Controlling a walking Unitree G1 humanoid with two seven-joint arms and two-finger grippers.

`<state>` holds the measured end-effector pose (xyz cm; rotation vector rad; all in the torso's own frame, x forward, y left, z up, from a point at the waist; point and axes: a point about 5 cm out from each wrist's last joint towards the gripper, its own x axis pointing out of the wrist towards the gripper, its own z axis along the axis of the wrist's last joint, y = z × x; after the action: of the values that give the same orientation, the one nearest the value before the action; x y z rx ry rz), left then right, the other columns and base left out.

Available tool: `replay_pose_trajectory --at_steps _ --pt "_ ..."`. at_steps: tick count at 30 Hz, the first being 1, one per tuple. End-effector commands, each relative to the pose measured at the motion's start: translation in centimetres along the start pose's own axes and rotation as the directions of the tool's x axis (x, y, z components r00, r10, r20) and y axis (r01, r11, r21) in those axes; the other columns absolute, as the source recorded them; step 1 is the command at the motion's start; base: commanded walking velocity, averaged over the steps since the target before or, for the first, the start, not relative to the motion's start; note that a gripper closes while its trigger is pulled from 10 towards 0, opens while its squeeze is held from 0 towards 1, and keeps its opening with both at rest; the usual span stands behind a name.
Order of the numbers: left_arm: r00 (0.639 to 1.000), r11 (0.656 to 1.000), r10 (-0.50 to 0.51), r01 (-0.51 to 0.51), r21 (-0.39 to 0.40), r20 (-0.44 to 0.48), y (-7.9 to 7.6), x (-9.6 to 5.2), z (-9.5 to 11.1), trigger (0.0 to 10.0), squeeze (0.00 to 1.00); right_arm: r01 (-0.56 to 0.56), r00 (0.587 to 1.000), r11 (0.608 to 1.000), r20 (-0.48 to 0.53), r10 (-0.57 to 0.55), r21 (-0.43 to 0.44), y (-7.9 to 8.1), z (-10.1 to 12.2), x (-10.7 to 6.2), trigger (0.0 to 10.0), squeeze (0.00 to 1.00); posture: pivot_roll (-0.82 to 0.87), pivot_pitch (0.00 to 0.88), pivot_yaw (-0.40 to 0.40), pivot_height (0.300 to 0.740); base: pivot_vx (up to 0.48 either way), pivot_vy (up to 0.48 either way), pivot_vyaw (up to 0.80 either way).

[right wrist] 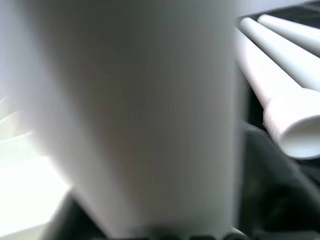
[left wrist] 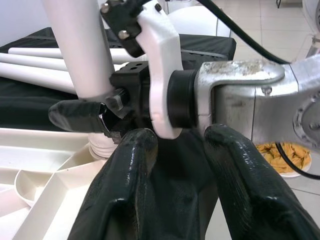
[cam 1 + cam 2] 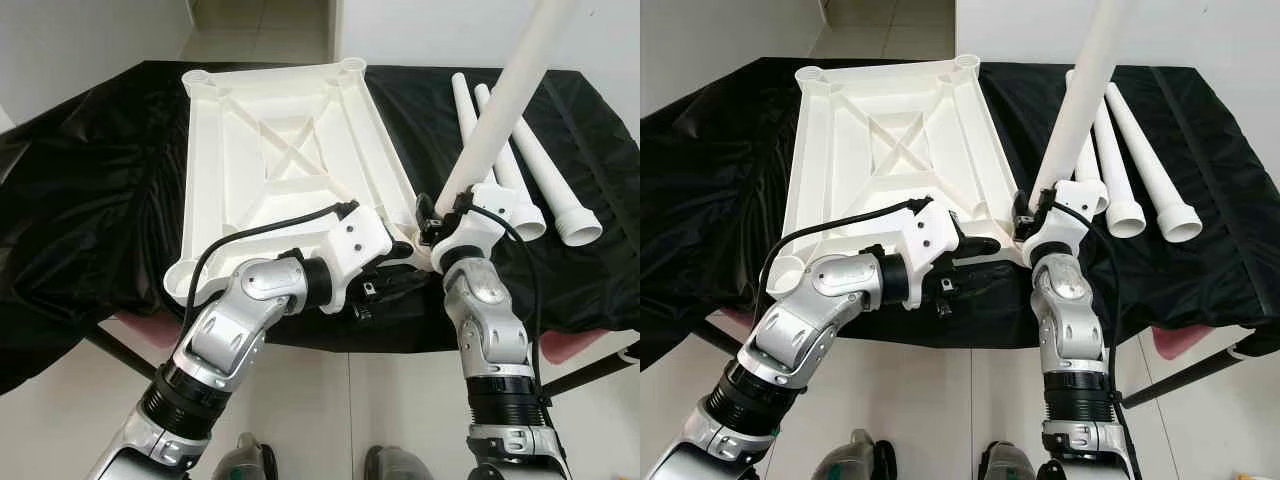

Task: Building children table

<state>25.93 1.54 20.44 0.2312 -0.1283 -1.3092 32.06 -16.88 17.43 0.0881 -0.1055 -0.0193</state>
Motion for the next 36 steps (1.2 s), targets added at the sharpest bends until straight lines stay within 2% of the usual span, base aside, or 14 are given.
replay_pose_trajectory --at_steps 1,5,6,7,10,11,15,17,19,21,23,28,34,36 --pt "1.000 1.000 -0.019 0.019 0.007 0.007 -0.2 0.1 0.2 10.0 0.00 -0.058 0.998 0.998 -0.022 0.058 0.010 0.0 -0.4 -0.1 10.0 1.00 -0.08 0.055 0.046 0.740 0.000 0.000 0.00" --pt "1.000 1.000 -0.020 0.020 0.008 0.007 -0.2 0.1 0.2 10.0 0.00 -0.087 0.996 0.996 -0.019 0.087 0.009 0.1 -0.3 -0.1 10.0 1.00 -0.08 0.055 0.046 0.740 0.000 0.000 0.00" --pt "1.000 1.000 -0.020 0.020 0.008 0.008 -0.2 0.1 0.2 10.0 0.00 -0.138 0.990 0.990 -0.015 0.138 0.006 0.4 -0.2 -0.1 10.0 1.00 -0.08 0.055 0.046 0.740 0.000 0.000 0.00" --pt "1.000 1.000 -0.020 0.020 0.008 0.008 -0.2 0.1 0.2 10.0 0.00 -0.200 0.980 0.980 -0.013 0.200 0.012 0.8 0.0 -0.2 10.0 0.46 -0.08 0.060 0.048 0.740 0.000 0.000 0.00" --pt "1.000 1.000 -0.020 0.020 0.007 0.008 -0.1 0.1 0.2 10.0 0.00 -0.239 0.971 0.971 -0.011 0.239 0.018 1.0 0.1 -0.2 10.0 0.46 -0.08 0.060 0.048 0.740 0.000 0.000 0.00" --pt "1.000 1.000 -0.020 0.020 0.008 0.008 -0.1 0.1 0.2 10.0 0.00 -0.281 0.960 0.960 -0.005 0.281 0.008 1.1 0.3 -0.2 10.0 0.00 -0.08 0.065 0.050 0.740 0.000 0.000 0.00" --pt "1.000 1.000 -0.018 0.018 0.005 0.009 -0.1 0.1 0.3 10.0 0.00 -0.344 0.939 0.939 0.000 0.344 -0.022 1.1 0.4 -0.3 10.0 0.00 -0.08 0.065 0.050 0.740 0.000 0.000 0.00" --pt "1.000 1.000 -0.017 0.017 0.005 0.009 -0.1 0.1 0.3 10.0 0.00 -0.401 0.916 0.914 -0.003 0.401 -0.057 0.8 0.4 -0.3 10.0 0.00 -0.08 0.065 0.050 0.740 0.000 0.000 0.00" --pt "1.000 1.000 -0.015 0.015 0.007 0.010 0.0 0.1 0.4 10.0 0.00 -0.453 0.891 0.885 -0.014 0.454 -0.109 -0.6 0.4 0.4 10.0 0.00 -0.07 0.068 0.054 0.740 0.000 0.000 0.00" --pt "1.000 1.000 -0.013 0.013 0.009 0.011 0.1 0.1 0.4 10.0 0.00 -0.466 0.884 0.876 -0.022 0.467 -0.127 -1.9 0.5 1.1 10.0 0.00 -0.07 0.069 0.055 0.740 0.000 0.000 0.00" --pt "1.000 1.000 -0.013 0.013 0.009 0.011 0.1 0.1 0.4 10.0 0.00 -0.469 0.882 0.874 -0.024 0.470 -0.129 -2.1 0.5 1.2 10.0 0.00 -0.07 0.069 0.055 0.740 0.000 0.000 0.00" --pt "1.000 1.000 -0.012 0.012 0.009 0.010 0.1 0.0 0.5 10.0 0.00 -0.540 0.841 0.830 -0.052 0.538 -0.141 -3.7 0.7 2.3 10.0 0.00 -0.06 0.072 0.061 0.740 0.000 0.000 0.00" --pt "1.000 1.000 -0.012 0.012 0.011 0.011 0.1 0.0 0.6 10.0 0.00 -0.571 0.821 0.811 -0.073 0.567 -0.124 -4.0 0.7 2.8 10.0 0.00 -0.06 0.072 0.060 0.740 0.000 0.000 0.00" --pt "1.000 1.000 -0.011 0.010 0.011 0.010 0.1 -0.1 0.6 10.0 0.00 -0.613 0.790 0.783 -0.091 0.606 -0.108 -3.9 0.5 3.0 10.0 0.00 -0.05 0.072 0.061 0.740 0.000 0.000 0.00"
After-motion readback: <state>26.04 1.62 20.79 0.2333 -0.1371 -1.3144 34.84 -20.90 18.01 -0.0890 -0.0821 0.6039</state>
